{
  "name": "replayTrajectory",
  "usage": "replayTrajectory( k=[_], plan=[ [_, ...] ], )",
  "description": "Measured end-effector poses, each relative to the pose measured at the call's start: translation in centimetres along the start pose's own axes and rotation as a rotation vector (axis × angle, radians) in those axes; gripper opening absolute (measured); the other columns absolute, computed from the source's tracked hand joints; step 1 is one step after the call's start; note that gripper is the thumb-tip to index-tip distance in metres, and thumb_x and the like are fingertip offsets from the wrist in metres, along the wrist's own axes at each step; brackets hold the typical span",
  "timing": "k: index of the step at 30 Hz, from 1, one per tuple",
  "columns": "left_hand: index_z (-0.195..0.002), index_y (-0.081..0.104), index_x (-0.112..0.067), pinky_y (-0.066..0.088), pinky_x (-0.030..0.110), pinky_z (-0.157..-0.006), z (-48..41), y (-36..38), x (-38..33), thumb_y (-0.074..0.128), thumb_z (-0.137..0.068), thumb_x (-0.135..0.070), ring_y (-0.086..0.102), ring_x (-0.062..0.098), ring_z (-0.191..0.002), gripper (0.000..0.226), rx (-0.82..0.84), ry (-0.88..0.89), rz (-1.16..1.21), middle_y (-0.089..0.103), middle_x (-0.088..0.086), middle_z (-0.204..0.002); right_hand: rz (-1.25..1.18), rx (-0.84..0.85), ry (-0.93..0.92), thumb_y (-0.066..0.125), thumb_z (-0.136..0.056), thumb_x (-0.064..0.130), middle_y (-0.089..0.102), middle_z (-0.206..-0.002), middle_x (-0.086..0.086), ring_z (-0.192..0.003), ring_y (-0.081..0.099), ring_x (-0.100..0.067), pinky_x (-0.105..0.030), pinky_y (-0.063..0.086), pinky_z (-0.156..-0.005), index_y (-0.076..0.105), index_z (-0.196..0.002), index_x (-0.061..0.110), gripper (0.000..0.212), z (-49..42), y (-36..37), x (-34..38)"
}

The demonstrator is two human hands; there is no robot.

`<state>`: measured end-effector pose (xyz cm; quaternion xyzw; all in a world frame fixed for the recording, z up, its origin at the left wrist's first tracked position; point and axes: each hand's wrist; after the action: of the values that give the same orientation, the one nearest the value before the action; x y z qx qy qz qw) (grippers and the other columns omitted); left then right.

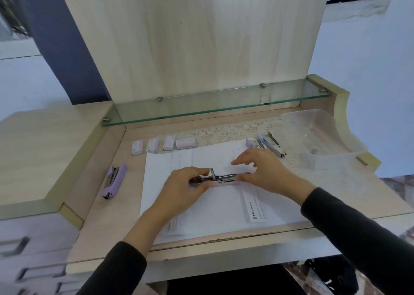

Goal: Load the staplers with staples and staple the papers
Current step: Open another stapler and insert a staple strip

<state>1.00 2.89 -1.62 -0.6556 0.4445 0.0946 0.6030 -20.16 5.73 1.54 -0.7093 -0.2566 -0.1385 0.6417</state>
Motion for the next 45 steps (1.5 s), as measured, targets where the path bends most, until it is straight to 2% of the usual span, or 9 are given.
replayTrajectory(
  k=[3,6,8,14,20,27,33,38,45],
  plan=[
    [-0.099,0.068,-0.03,0.042,0.003,-0.077,-1.1,-2.8,0.2,0.067,-0.081,-0.027,0.06,-0.004,-0.088,0.018,0.035,-0.042,0.06,0.066,-0.016,-0.097,-0.002,0.008,-0.025,0.071,-0.076,0.023,0.066,-0.105,0.005,-0.087,0.052,-0.007,-0.018,0.033,-0.092,0.069,-0.104,0.02,0.028,-0.3,0.7,-0.1],
    [-0.089,0.071,-0.028,0.041,0.002,-0.075,-3.2,-5.1,1.1,0.065,-0.083,-0.024,0.059,-0.006,-0.082,0.009,-0.052,-0.075,0.03,0.067,-0.017,-0.091,-0.005,0.008,-0.062,0.071,-0.075,0.021,0.065,-0.088,0.005,-0.074,0.052,-0.004,-0.015,0.034,-0.078,0.073,-0.093,0.021,0.018,-0.5,1.0,-0.3],
    [-0.097,0.071,-0.022,0.04,0.003,-0.071,-5.1,-5.9,2.0,0.061,-0.087,-0.023,0.055,-0.006,-0.079,0.014,-0.082,-0.106,-0.081,0.065,-0.012,-0.095,-0.001,0.012,-0.082,0.071,-0.075,0.019,0.06,-0.079,0.01,-0.066,0.046,0.001,-0.01,0.03,-0.065,0.074,-0.089,0.022,0.015,-0.6,1.1,-0.4],
    [-0.115,0.062,-0.013,0.038,0.026,-0.085,-10.3,-5.6,3.7,0.06,-0.087,-0.019,0.055,0.018,-0.097,0.029,-0.005,-0.044,-0.513,0.06,0.005,-0.12,-0.166,-0.034,-0.03,0.074,-0.072,0.033,0.061,-0.076,0.017,-0.069,0.052,-0.007,-0.008,0.034,-0.067,0.073,-0.083,0.02,0.017,-1.2,0.6,-0.5],
    [-0.131,0.048,-0.02,0.033,0.039,-0.095,-13.1,-4.3,4.4,0.056,-0.086,-0.044,0.035,0.026,-0.121,0.051,0.228,-0.123,-0.945,0.044,0.009,-0.129,-0.216,-0.076,-0.035,0.067,-0.079,0.026,0.067,-0.079,0.007,-0.068,0.055,-0.01,-0.019,0.041,-0.07,0.072,-0.077,0.019,0.009,-3.0,-0.2,-0.1],
    [-0.123,0.055,-0.026,0.035,0.037,-0.091,-12.1,-4.5,3.7,0.06,-0.082,-0.047,0.042,0.027,-0.112,0.046,0.147,-0.114,-0.841,0.048,0.01,-0.118,-0.184,-0.065,-0.041,0.065,-0.081,0.024,0.061,-0.073,0.018,-0.06,0.053,-0.002,-0.008,0.041,-0.06,0.072,-0.082,0.019,0.008,-5.3,-1.1,0.2],
    [-0.12,0.055,-0.022,0.039,0.034,-0.082,-10.4,-4.9,2.2,0.061,-0.086,-0.031,0.053,0.029,-0.097,0.036,0.1,-0.073,-0.659,0.059,0.012,-0.103,-0.19,-0.062,-0.032,0.066,-0.081,0.017,0.065,-0.078,0.003,-0.06,0.047,0.004,-0.008,0.039,-0.064,0.071,-0.093,0.015,0.013,-8.3,-0.2,0.9],
    [-0.119,0.054,-0.018,0.03,0.028,-0.072,-9.7,-3.8,1.9,0.063,-0.085,-0.023,0.052,0.028,-0.099,0.036,0.098,-0.088,-0.58,0.06,0.012,-0.106,-0.128,-0.016,-0.042,0.072,-0.075,0.018,0.067,-0.09,-0.002,-0.065,0.051,-0.006,-0.026,0.046,-0.076,0.066,-0.105,0.015,0.032,-10.6,1.3,1.9],
    [-0.117,0.055,-0.011,0.036,0.031,-0.071,-8.8,-3.0,2.7,0.063,-0.084,-0.014,0.055,0.03,-0.093,0.034,0.027,-0.131,-0.468,0.064,0.015,-0.1,-0.102,0.059,-0.035,0.074,-0.073,0.021,0.07,-0.093,-0.003,-0.07,0.052,-0.01,-0.028,0.046,-0.077,0.065,-0.106,0.015,0.035,-11.3,3.0,1.7]
  ],
)
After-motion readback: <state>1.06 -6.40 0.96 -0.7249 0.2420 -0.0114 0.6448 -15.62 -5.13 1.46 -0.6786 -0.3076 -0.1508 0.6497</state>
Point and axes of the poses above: each hand's wrist, its own z-axis away from the middle knuckle, its own y-axis out of the palm, x = y × z
